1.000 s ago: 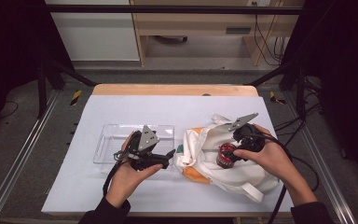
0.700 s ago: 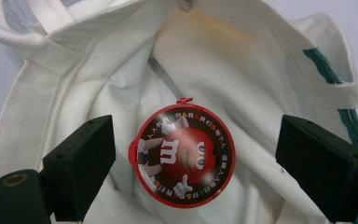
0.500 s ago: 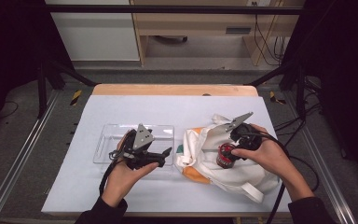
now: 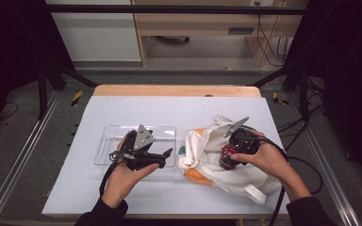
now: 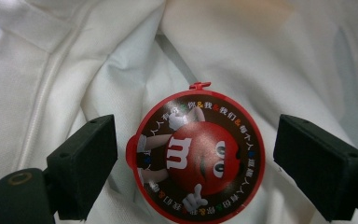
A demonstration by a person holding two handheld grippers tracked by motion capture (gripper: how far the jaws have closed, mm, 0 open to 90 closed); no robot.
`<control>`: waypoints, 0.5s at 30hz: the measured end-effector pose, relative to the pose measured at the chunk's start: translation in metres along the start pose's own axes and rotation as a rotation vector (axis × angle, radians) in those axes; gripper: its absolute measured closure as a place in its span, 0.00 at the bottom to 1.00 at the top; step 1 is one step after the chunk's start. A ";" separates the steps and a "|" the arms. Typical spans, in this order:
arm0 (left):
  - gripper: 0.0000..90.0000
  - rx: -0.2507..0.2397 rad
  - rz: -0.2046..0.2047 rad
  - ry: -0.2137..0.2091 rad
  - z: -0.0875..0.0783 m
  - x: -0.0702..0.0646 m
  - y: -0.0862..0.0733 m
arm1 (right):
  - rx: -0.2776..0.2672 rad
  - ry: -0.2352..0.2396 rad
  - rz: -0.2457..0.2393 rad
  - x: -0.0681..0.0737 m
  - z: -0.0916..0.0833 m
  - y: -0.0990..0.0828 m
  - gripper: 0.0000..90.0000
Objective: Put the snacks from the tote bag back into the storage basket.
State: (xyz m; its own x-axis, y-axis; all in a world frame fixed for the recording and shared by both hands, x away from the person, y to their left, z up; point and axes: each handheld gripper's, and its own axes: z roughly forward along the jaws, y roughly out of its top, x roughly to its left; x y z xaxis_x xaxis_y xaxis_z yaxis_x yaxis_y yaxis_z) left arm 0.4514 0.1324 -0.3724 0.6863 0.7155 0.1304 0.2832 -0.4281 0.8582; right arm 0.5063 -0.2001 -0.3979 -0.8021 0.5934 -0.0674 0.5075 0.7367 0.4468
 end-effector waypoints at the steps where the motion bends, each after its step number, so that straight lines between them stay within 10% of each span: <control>1: 0.13 0.000 -0.001 0.000 0.000 0.001 0.000 | 0.004 0.003 0.003 0.000 0.001 0.000 0.15; 15: 0.13 -0.014 -0.025 0.018 -0.004 0.010 -0.001 | 0.066 -0.001 0.035 -0.001 0.015 -0.002 0.25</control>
State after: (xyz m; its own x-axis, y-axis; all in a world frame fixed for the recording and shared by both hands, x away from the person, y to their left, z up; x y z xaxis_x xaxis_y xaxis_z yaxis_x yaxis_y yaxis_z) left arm 0.4550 0.1420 -0.3700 0.6672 0.7355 0.1178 0.2905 -0.4026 0.8681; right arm 0.5105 -0.1971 -0.4120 -0.7830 0.6197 -0.0534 0.5552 0.7350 0.3893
